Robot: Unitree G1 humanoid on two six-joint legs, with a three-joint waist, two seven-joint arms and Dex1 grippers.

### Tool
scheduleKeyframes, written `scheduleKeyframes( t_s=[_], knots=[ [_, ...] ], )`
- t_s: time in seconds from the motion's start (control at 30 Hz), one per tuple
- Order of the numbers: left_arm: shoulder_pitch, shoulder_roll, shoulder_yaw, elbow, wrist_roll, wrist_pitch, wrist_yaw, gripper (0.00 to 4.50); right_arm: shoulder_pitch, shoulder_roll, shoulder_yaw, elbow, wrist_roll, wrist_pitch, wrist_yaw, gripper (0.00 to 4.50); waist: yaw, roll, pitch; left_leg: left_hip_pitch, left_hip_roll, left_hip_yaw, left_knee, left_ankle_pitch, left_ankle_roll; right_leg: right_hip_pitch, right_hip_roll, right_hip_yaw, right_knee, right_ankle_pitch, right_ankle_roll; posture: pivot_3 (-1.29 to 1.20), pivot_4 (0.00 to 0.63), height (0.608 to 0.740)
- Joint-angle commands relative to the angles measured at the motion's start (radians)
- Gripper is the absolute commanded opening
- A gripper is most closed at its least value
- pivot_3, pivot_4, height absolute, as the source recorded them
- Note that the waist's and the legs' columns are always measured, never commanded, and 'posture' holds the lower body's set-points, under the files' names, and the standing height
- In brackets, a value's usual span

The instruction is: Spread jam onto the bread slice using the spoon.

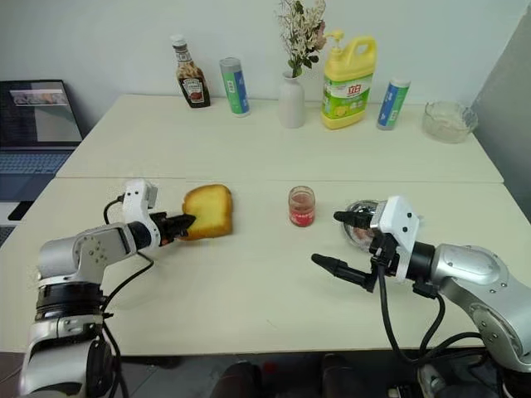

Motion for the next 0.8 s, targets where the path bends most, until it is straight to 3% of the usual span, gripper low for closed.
scheduleKeyframes(
  t_s=[0.03, 0.23, 0.3, 0.43, 0.53, 0.67, 0.8],
  knots=[
    [0.074, 0.069, -0.016, -0.193, -0.086, 0.102, -0.094, 0.01, 0.033, -0.04, -0.083, -0.036, 0.053, 0.013, 0.029, 4.5, -0.001, 0.0, 0.0, 0.0, 0.0, 0.0, 0.0, 0.0, 0.0, 0.0, 0.0, 0.0, 0.0, 0.0, 0.0, 0.0, 0.15, 0.74],
    [0.253, 0.147, -0.037, -0.489, -0.178, 0.203, -0.154, 0.01, 0.139, -0.125, -0.156, -0.051, 0.095, 0.041, 0.104, 4.5, 0.0, 0.0, 0.0, 0.0, 0.0, 0.0, 0.0, 0.0, 0.0, 0.0, 0.0, 0.0, -0.001, -0.002, 0.003, 0.0, 0.15, 0.74],
    [0.313, 0.12, -0.064, -0.575, -0.17, 0.204, -0.11, 0.01, 0.174, -0.147, -0.166, -0.055, 0.098, 0.042, 0.125, 4.5, 0.0, 0.0, 0.0, 0.0, 0.0, 0.0, 0.0, 0.0, 0.0, 0.0, 0.0, 0.001, -0.001, -0.002, 0.004, 0.0, 0.15, 0.74],
    [0.357, -0.025, -0.109, -0.742, -0.216, 0.245, -0.014, 0.01, 0.226, -0.182, -0.158, -0.089, 0.097, 0.044, 0.16, 4.5, 0.007, 0.0, 0.0, 0.0, 0.0, 0.001, 0.001, 0.0, 0.0, 0.002, -0.001, 0.001, -0.003, -0.003, 0.004, 0.0, 0.15, 0.74],
    [0.358, -0.051, -0.13, -0.781, -0.201, 0.252, 0.026, 0.01, 0.235, -0.184, -0.156, -0.096, 0.095, 0.04, 0.163, 4.5, 0.004, -0.002, 0.0, 0.0, -0.001, 0.0, 0.002, 0.0, 0.0, 0.002, -0.001, 0.002, -0.003, -0.002, 0.005, 0.0, 0.15, 0.74],
    [0.335, -0.161, -0.16, -0.815, -0.219, 0.276, 0.114, 0.01, 0.25, -0.191, -0.129, -0.106, 0.056, 0.025, 0.175, 4.5, 0.003, -0.001, 0.0, 0.001, 0.0, 0.0, 0.001, 0.0, 0.0, 0.002, 0.0, 0.002, -0.002, -0.002, 0.005, 0.0, 0.15, 0.74],
    [0.349, -0.162, -0.193, -0.828, -0.195, 0.266, 0.14, 0.01, 0.249, -0.193, -0.123, -0.099, 0.044, 0.017, 0.182, 4.5, 0.001, -0.001, 0.0, 0.001, 0.0, 0.001, 0.001, 0.0, 0.0, 0.002, 0.0, 0.002, -0.003, -0.002, 0.005, 0.0, 0.15, 0.74]
  ],
)
